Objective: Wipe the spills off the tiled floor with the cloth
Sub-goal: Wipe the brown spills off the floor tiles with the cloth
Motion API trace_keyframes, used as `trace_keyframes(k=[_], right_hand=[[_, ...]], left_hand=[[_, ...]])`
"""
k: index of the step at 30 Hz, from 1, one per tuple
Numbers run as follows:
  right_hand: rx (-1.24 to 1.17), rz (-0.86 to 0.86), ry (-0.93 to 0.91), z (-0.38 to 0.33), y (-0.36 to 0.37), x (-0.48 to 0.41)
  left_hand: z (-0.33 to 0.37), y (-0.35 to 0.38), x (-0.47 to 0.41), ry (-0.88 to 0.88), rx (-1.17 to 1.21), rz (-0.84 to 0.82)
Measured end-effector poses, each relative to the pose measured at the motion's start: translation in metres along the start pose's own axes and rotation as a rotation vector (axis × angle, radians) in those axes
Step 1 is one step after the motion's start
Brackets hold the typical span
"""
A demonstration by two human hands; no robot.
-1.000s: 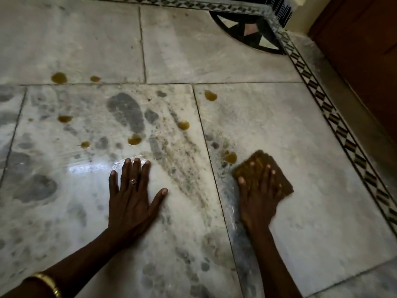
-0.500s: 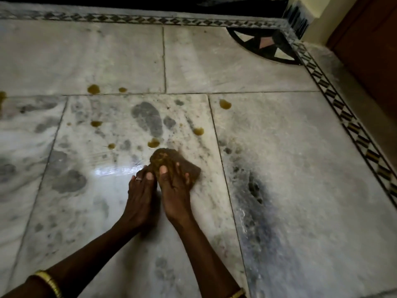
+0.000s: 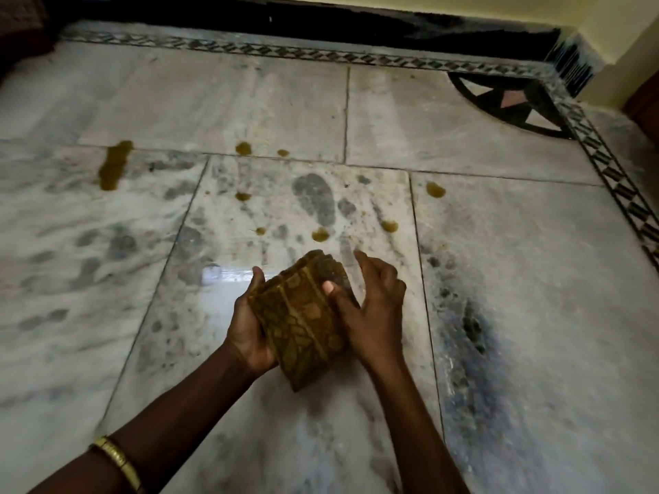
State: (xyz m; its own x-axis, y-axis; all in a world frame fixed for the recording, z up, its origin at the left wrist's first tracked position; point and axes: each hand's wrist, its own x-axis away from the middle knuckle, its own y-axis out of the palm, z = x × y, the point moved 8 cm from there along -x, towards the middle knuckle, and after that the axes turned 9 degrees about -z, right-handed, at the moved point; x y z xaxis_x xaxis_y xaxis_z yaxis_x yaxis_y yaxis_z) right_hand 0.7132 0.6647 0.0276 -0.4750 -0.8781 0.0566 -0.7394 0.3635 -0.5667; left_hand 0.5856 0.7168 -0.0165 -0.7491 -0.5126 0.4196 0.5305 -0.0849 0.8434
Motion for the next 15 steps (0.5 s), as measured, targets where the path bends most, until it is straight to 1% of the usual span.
trace_keyframes(k=[1,3,4,6,8,10,12,15], right_hand=[[0.015,-0.037,0.028,0.004,-0.004,-0.002],[-0.033,-0.182,0.074,0.006,0.001,-0.006],[-0.053,-0.215,0.056,0.004,0.002,-0.006],[0.018,-0.255,-0.042,-0.006,0.000,-0.007],[0.146,-0.304,-0.179,-0.021,-0.005,-0.006],[0.241,-0.351,-0.270,-0.031,-0.005,-0.005],[0.253,-0.339,-0.311,-0.035,-0.010,-0.004],[0.352,-0.192,-0.376,-0.042,-0.024,0.004]], left_hand=[[-0.002,0.001,0.003,-0.007,0.004,-0.010],[-0.008,0.005,0.007,-0.044,-0.007,-0.049],[-0.010,0.010,0.008,-0.061,-0.009,-0.070],[-0.012,0.012,0.007,-0.106,-0.041,-0.065],[-0.012,0.018,0.005,-0.140,-0.050,-0.091],[-0.011,0.018,0.005,-0.156,-0.051,-0.107],[-0.012,0.021,0.007,-0.177,-0.077,-0.146],[-0.014,0.024,0.008,-0.199,-0.134,-0.192]])
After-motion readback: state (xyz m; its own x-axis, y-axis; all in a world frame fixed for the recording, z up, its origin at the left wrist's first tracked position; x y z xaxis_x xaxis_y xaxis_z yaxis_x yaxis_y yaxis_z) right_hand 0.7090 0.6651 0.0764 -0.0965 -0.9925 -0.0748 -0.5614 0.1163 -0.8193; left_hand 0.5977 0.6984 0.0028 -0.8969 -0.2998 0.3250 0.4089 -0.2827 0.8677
